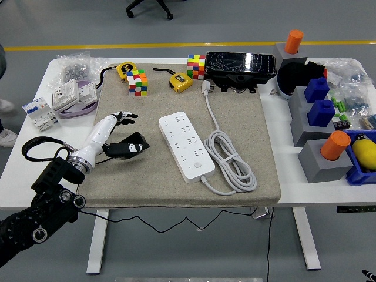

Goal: Put the plug near the board,insert it into the board,press the button,pull the plug out

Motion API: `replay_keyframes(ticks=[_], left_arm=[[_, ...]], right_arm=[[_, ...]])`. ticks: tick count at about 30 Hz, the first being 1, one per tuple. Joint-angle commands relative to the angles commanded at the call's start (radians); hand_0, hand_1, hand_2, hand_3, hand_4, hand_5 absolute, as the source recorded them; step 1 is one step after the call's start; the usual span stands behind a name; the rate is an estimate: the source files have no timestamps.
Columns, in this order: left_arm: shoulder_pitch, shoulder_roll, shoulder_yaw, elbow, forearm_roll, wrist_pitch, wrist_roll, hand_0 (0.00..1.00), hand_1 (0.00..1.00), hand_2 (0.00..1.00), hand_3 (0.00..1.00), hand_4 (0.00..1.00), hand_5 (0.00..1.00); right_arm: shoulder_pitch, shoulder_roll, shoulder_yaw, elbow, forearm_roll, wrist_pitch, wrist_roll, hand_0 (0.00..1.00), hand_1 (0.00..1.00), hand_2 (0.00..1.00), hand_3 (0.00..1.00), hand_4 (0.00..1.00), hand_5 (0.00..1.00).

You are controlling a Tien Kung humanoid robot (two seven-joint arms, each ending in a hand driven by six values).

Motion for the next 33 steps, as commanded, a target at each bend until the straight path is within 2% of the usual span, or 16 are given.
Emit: replay_keyframes(ticks=[3,4,9,10,15,16,21,22,27,28,33], left_arm=[[-0.003,-0.003,0.006,0.015,0.004,0.004,0.001,0.753,0.756,0.719,0.788,0.998,0.334],[-0.005,-0.005,0.010,0.025,0.008,0.007,0.002,0.731,0.702,0.685,0.769,0.998,0.303],[-0.016,-0.014,0.028,0.056,0.038,0.021,0.025,0.731,0.702,0.685,0.769,0.998,0.303],[-0.018,-0.015,0.029,0.058,0.040,0.022,0.029,0.628,0.630,0.587,0.697,0.998,0.168],[-0.034,-0.028,0.048,0.082,0.057,0.035,0.065,0.628,0.630,0.587,0.697,0.998,0.168],[-0.036,-0.030,0.050,0.085,0.056,0.039,0.065,0.450,0.447,0.508,0.549,0.829,0.028],[-0.043,-0.037,0.056,0.091,0.057,0.067,0.059,0.450,0.447,0.508,0.549,0.829,0.028],[-0.044,-0.038,0.057,0.090,0.059,0.067,0.066,0.345,0.366,0.459,0.539,0.693,0.002],[-0.043,-0.036,0.053,0.070,0.061,0.055,0.082,0.345,0.366,0.459,0.539,0.693,0.002],[-0.042,-0.036,0.052,0.064,0.056,0.053,0.081,0.331,0.353,0.444,0.537,0.668,0.002],[-0.046,-0.033,0.055,0.014,-0.002,0.044,0.053,0.331,0.353,0.444,0.537,0.668,0.002]], right_arm=[[0.000,0.000,-0.001,0.001,0.000,0.000,0.000,0.574,0.632,0.609,0.539,0.883,0.412],[0.001,0.000,-0.001,0.001,0.000,0.000,0.000,0.574,0.632,0.609,0.539,0.883,0.411],[0.000,-0.001,-0.003,0.000,0.001,0.000,0.000,0.574,0.632,0.609,0.539,0.883,0.411],[0.000,-0.001,-0.003,0.000,0.000,0.000,0.000,0.573,0.632,0.608,0.539,0.882,0.412],[0.000,-0.001,-0.002,0.000,0.001,-0.001,0.000,0.573,0.632,0.608,0.539,0.882,0.412],[0.000,-0.001,-0.002,0.001,0.001,-0.001,0.000,0.573,0.632,0.608,0.538,0.882,0.411],[0.001,-0.002,-0.002,0.001,0.001,-0.001,0.000,0.573,0.632,0.608,0.538,0.882,0.411],[0.000,-0.002,-0.002,0.001,0.001,-0.001,0.000,0.573,0.632,0.608,0.538,0.882,0.411],[-0.001,-0.001,-0.002,0.001,0.000,-0.001,0.000,0.573,0.632,0.608,0.538,0.882,0.411],[-0.001,-0.001,-0.002,0.001,0.000,-0.001,0.000,0.573,0.631,0.608,0.538,0.882,0.411],[-0.001,-0.001,-0.003,0.001,0.000,-0.001,0.000,0.573,0.631,0.608,0.538,0.882,0.411]])
